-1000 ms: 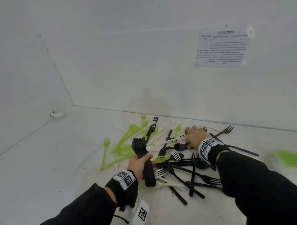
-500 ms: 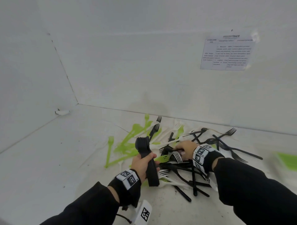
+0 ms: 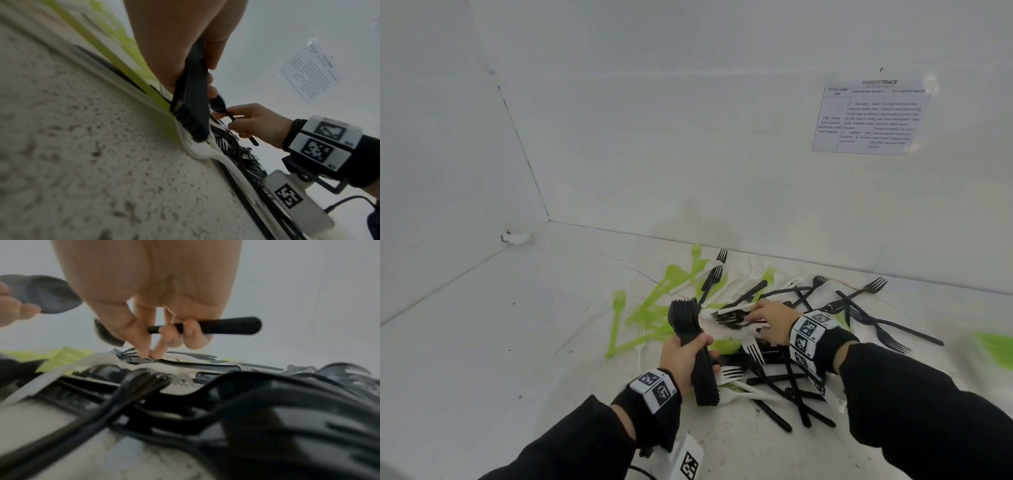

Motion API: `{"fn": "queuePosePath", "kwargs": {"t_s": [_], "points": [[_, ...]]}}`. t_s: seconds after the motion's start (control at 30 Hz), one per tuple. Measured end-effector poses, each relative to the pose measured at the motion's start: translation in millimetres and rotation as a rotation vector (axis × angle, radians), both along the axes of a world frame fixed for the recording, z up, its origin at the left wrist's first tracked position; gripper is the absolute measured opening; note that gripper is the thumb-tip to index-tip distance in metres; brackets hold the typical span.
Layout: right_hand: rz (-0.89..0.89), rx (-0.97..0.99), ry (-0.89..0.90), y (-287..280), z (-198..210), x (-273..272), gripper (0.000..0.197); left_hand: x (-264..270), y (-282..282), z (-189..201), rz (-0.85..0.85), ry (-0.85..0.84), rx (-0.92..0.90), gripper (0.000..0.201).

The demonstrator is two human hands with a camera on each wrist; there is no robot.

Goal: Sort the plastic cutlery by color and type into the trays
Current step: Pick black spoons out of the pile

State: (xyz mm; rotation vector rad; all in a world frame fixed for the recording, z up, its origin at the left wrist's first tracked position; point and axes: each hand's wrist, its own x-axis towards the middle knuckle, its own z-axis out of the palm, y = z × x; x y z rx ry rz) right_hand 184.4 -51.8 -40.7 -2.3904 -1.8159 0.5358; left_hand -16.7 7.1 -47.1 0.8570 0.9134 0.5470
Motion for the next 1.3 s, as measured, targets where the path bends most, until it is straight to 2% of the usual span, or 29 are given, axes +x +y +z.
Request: {"fn": "queuePosePath", "kwargs": {"t_s": [0.07, 0.17, 0.27, 0.37, 0.5, 0.63, 0.7, 0.83, 0.97, 1.07, 1.13, 1.3], "points": [[-0.018, -0.056, 0.039, 0, 0, 0, 0.041, -1, 0, -2, -0.006, 0.003, 0.005, 0.007], [0.004, -0.206, -0.004, 1, -2, 1, 0.064, -1, -2, -6, -0.009, 0.008, 0.011, 0.007], [-0.046, -0.166, 0.005, 2, -1, 6, 0.068, -1, -3, -8, -0.017, 0.01, -0.004, 0.008], [-0.145, -0.04, 0.126, -2, 6, 15, 0.061, -1, -1, -10, -0.019, 0.012, -0.012, 0.006], [-0.23, 0.103, 0.152, -10, 24, 27, 0.044, 1, 0, -9, -0.016, 0.009, -0.011, 0.006], [-0.346, 0.545, 0.256, -20, 57, 29, 0.021, 3, 0, -4, -0.01, -0.017, -0.001, 0.004], [-0.359, 0.662, 0.269, -25, 75, 30, 0.018, 5, 2, -3, -0.005, -0.017, 0.02, 0.003], [-0.216, 0.505, 0.258, -23, 94, 11, 0.009, 9, -1, 2, -0.039, -0.071, 0.017, 0.0], [-0.115, 0.394, 0.269, -11, 73, -24, 0.02, 14, -12, 9, -0.183, -0.122, -0.031, 0.006], [-0.113, 0.39, 0.219, 1, 52, -38, 0.023, 16, -19, 9, -0.239, -0.151, -0.081, 0.012], [-0.115, 0.386, 0.201, 6, 44, -42, 0.025, 15, -21, 8, -0.219, -0.167, -0.104, 0.014], [-0.166, 0.424, 0.243, 8, 39, -44, 0.026, 10, -19, 6, -0.177, -0.131, -0.084, 0.009]]}}
